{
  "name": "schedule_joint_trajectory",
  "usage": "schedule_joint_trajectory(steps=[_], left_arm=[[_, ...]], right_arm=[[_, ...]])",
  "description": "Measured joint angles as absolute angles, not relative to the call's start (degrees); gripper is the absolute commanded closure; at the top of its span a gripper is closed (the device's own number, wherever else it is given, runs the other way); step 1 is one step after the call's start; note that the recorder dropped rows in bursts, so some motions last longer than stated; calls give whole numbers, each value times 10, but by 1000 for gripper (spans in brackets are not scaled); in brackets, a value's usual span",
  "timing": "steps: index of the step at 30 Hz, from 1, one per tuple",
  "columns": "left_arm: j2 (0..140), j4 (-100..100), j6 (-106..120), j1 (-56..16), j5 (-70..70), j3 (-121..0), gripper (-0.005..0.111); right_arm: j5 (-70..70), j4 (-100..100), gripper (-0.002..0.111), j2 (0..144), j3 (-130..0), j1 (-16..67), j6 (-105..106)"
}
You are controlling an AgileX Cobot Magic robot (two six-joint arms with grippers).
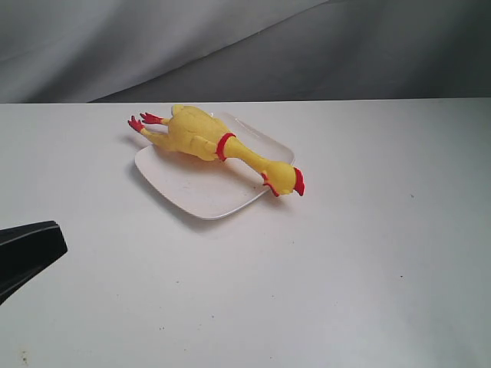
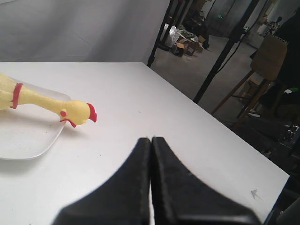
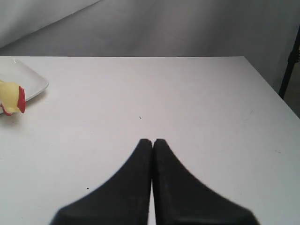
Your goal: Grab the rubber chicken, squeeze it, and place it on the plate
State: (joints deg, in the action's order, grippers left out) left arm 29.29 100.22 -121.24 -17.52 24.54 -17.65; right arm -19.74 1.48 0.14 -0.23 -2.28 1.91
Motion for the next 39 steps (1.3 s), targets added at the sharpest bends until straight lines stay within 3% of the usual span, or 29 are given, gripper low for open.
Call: schedule_joint_trajectory(steps=[12, 21, 25, 34, 39], left_arm=[[278, 1002, -1212, -162, 251, -176, 106], [112, 1002, -1212, 34, 265, -176, 106], [46, 1002, -1212, 83, 266, -176, 106], [3, 1002, -1212, 105, 263, -176, 106], [2, 1002, -1167, 105, 190, -176, 106]], right_arm=[[-197, 15, 108, 1, -2, -23, 19], [-198, 15, 108, 1, -2, -23, 19], [-199, 15, 108, 1, -2, -23, 19], [-199, 15, 108, 1, -2, -23, 19], [-199, 15, 108, 1, -2, -23, 19]])
